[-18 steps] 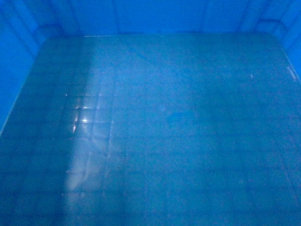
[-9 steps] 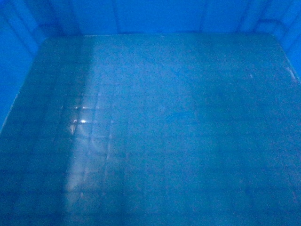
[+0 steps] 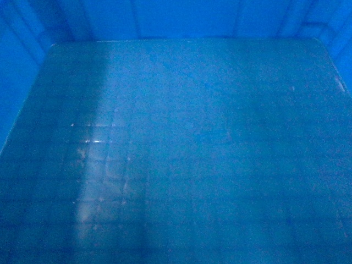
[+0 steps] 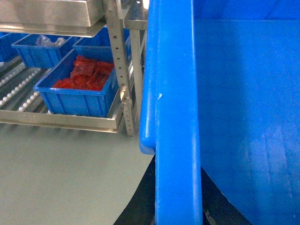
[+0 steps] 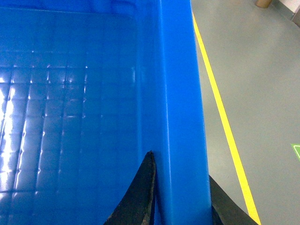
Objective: Place box next to blue box on left shelf
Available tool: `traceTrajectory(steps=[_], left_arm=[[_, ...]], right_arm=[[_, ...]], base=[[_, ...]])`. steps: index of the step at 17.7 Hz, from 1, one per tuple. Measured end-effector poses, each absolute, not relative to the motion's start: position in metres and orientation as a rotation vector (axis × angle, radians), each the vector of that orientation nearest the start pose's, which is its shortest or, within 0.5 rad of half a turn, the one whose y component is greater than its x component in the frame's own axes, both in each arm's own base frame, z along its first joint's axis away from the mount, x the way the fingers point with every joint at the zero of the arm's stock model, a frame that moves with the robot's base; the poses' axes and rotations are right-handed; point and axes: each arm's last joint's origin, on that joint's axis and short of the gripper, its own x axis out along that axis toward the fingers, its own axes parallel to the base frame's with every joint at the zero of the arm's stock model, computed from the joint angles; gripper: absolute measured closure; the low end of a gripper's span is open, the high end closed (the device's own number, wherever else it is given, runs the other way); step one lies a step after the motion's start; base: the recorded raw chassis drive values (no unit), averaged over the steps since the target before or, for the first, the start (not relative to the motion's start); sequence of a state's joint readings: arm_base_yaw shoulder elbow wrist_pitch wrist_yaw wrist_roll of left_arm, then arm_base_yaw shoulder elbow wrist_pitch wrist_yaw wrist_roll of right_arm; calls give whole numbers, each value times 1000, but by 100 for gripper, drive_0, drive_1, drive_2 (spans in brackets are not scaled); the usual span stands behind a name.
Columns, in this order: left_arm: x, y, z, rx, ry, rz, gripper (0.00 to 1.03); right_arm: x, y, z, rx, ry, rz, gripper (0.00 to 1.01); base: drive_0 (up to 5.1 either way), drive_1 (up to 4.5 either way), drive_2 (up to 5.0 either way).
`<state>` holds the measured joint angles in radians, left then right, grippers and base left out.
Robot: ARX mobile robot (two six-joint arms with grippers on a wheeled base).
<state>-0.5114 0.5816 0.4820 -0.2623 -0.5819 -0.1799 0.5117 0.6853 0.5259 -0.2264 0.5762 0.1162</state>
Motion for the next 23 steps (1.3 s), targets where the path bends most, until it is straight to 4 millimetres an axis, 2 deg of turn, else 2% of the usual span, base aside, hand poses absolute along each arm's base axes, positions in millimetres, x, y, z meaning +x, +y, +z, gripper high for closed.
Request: traceTrajectory(steps=[11,14,23], left_arm=[[126,-52,252,9,300,96,96],[126,-52,251,10,301,97,96],[126,-52,251,10,302,96,96]], right_arm=[[140,61,256,-85,326,-83,87],[141,61,256,-85,328,-83,87],[140,61,256,-85,326,-83,87]], base=[[1,402,-400],[0,0,0],[-481,263,263]])
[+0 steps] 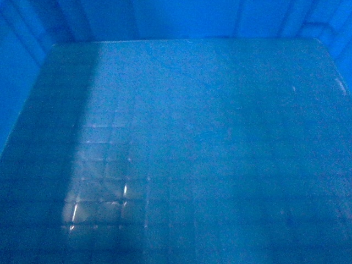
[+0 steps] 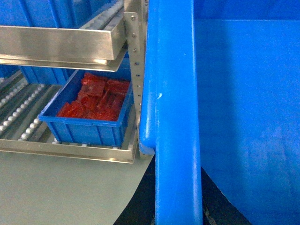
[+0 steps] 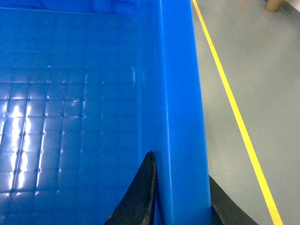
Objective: Place box next to blue box on left shelf
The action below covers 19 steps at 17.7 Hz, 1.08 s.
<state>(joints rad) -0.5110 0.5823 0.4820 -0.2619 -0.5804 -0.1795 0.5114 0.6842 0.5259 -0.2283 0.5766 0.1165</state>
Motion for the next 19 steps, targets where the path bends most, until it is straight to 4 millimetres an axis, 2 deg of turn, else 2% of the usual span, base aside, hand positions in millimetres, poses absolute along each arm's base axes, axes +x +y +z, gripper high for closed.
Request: traceTrajectory(steps=[19], left_arm=[[126,-52,251,10,300,97,96]], right_arm=[[140,61,256,-83,325,-82,88]], base=[[-501,241,241]])
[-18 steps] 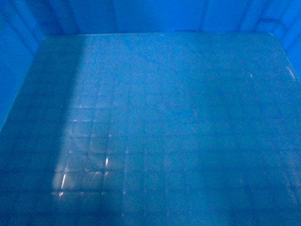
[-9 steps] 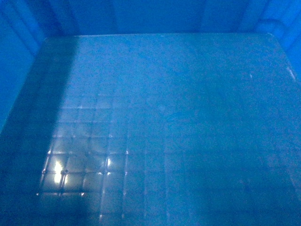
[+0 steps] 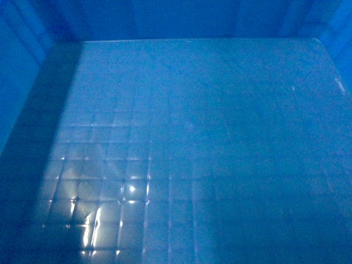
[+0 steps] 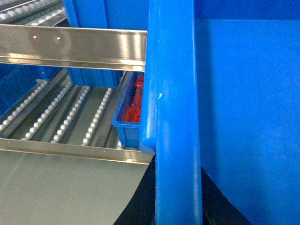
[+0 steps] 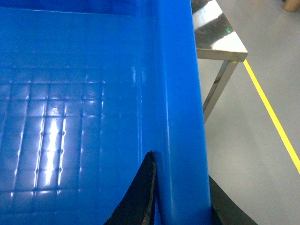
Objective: Place box next to blue box on left shelf
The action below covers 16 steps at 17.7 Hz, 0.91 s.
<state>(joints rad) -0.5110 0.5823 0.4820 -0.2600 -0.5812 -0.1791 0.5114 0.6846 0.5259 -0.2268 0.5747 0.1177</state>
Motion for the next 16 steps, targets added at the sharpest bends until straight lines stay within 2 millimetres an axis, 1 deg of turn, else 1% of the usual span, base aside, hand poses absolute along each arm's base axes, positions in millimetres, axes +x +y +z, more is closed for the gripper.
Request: traceTrajectory(steps=[7,16], left_arm=[[126,-52,251,10,301,97,96],[126,-52,251,12,300,98,96]], right_arm=[[141,61,256,-83,326,-82,88],[141,61,256,-81,326,-80,88]], base=[[-498,233,233],[-483,337,161]])
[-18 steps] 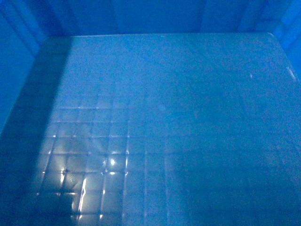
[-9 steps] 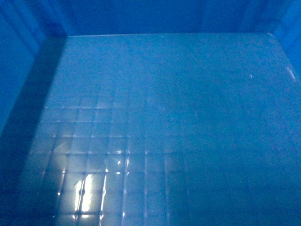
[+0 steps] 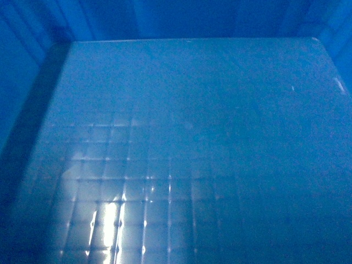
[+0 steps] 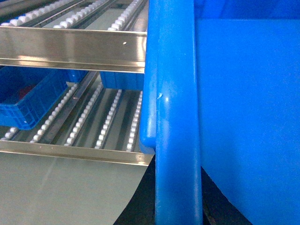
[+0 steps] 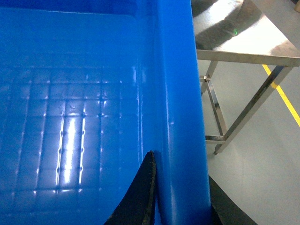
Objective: Place box next to blue box on left shelf
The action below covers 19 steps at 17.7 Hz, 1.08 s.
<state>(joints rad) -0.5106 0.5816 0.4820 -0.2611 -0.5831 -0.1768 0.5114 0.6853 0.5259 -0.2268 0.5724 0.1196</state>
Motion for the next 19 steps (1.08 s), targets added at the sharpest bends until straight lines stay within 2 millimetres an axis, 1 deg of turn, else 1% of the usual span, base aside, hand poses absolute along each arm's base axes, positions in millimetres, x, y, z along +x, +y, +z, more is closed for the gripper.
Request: traceTrajectory(steps=[14,19], left_arm=[[126,-52,251,13,300,100,96],[126,-52,251,13,300,100,96]], right_arm=[[140,61,256,-80,325,-79,88],[141,61,256,-81,327,-79,88]], base=[[-488,337,144],[-489,230,274]])
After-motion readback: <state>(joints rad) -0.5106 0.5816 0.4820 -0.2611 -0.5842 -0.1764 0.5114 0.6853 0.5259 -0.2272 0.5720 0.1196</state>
